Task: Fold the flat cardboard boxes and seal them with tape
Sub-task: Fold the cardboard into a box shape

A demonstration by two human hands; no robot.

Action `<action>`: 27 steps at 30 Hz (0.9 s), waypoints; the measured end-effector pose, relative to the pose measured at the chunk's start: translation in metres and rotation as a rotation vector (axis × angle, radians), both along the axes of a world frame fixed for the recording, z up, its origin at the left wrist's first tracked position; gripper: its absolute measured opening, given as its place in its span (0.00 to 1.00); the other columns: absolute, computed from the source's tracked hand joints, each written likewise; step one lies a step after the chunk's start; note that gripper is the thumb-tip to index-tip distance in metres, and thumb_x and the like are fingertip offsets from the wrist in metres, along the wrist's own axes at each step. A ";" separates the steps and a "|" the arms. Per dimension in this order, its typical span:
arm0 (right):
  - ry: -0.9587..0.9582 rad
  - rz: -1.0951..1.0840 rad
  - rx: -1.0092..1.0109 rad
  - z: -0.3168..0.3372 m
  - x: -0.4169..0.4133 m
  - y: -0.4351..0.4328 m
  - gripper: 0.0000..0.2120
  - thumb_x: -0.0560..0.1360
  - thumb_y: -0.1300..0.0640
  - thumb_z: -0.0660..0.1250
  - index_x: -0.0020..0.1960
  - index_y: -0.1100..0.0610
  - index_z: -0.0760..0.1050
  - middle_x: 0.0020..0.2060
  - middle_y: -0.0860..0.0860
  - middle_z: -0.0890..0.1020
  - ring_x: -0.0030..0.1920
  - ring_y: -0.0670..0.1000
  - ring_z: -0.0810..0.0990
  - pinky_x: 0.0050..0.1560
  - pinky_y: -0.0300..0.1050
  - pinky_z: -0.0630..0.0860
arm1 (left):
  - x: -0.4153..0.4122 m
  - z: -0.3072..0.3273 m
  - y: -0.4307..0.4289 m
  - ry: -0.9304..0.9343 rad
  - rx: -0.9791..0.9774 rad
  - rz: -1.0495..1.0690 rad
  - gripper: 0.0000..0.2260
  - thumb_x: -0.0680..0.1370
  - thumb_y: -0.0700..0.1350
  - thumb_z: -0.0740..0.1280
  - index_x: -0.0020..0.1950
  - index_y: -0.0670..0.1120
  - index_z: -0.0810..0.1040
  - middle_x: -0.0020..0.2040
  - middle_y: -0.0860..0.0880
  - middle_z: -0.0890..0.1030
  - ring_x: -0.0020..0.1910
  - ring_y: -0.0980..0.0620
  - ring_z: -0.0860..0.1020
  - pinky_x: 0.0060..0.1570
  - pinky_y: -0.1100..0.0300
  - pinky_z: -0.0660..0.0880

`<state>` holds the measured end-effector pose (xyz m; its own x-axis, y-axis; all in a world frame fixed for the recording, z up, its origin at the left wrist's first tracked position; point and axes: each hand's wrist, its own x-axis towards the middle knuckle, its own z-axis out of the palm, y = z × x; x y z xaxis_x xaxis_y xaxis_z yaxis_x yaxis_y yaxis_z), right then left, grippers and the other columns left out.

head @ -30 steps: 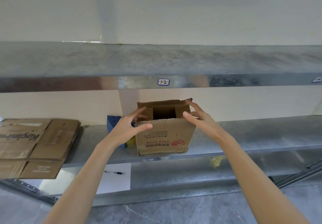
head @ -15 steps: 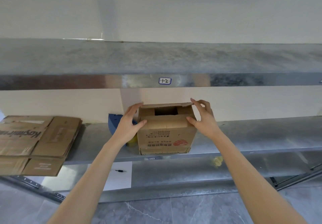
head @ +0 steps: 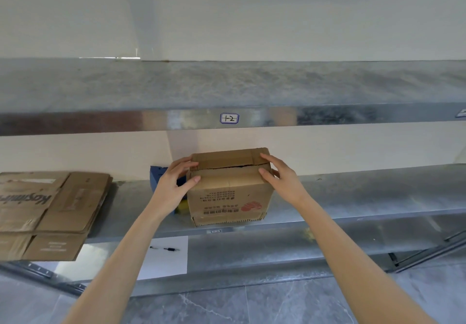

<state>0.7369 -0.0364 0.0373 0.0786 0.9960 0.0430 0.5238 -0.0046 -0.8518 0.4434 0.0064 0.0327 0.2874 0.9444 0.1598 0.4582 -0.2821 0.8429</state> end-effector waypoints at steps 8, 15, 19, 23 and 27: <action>0.006 -0.041 -0.003 0.001 0.023 -0.003 0.20 0.82 0.55 0.64 0.73 0.52 0.70 0.70 0.48 0.73 0.68 0.46 0.71 0.66 0.35 0.66 | 0.028 -0.005 0.002 -0.017 -0.005 0.029 0.15 0.79 0.45 0.69 0.66 0.48 0.77 0.69 0.56 0.70 0.64 0.57 0.72 0.58 0.77 0.64; 0.000 0.007 0.006 -0.004 -0.005 0.012 0.22 0.82 0.55 0.62 0.75 0.51 0.66 0.73 0.50 0.69 0.72 0.50 0.68 0.72 0.42 0.64 | -0.003 -0.002 0.007 -0.021 -0.031 0.046 0.14 0.79 0.44 0.68 0.65 0.48 0.77 0.70 0.53 0.70 0.69 0.54 0.69 0.68 0.56 0.68; 0.011 -0.005 -0.030 -0.002 -0.005 0.017 0.22 0.82 0.52 0.62 0.75 0.48 0.65 0.75 0.49 0.67 0.72 0.51 0.68 0.71 0.42 0.65 | -0.001 -0.002 0.008 -0.001 -0.021 0.063 0.15 0.80 0.44 0.68 0.67 0.48 0.76 0.69 0.55 0.68 0.68 0.56 0.67 0.66 0.61 0.68; 0.025 -0.001 -0.088 -0.002 0.002 0.013 0.27 0.79 0.44 0.66 0.75 0.45 0.65 0.73 0.47 0.69 0.72 0.51 0.69 0.72 0.47 0.67 | 0.002 -0.004 0.010 -0.018 -0.060 0.067 0.15 0.79 0.47 0.68 0.66 0.55 0.76 0.69 0.55 0.71 0.68 0.54 0.70 0.67 0.59 0.68; 0.040 -0.030 -0.087 0.003 0.013 0.009 0.32 0.73 0.44 0.73 0.74 0.46 0.68 0.70 0.46 0.74 0.70 0.50 0.71 0.69 0.43 0.69 | 0.016 -0.006 0.008 -0.023 -0.078 0.085 0.15 0.78 0.50 0.69 0.65 0.55 0.76 0.68 0.54 0.75 0.68 0.52 0.73 0.68 0.53 0.70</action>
<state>0.7495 -0.0272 0.0402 0.1081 0.9930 -0.0471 0.4880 -0.0943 -0.8677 0.4590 0.0140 0.0270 0.2029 0.9750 0.0909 0.4576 -0.1765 0.8715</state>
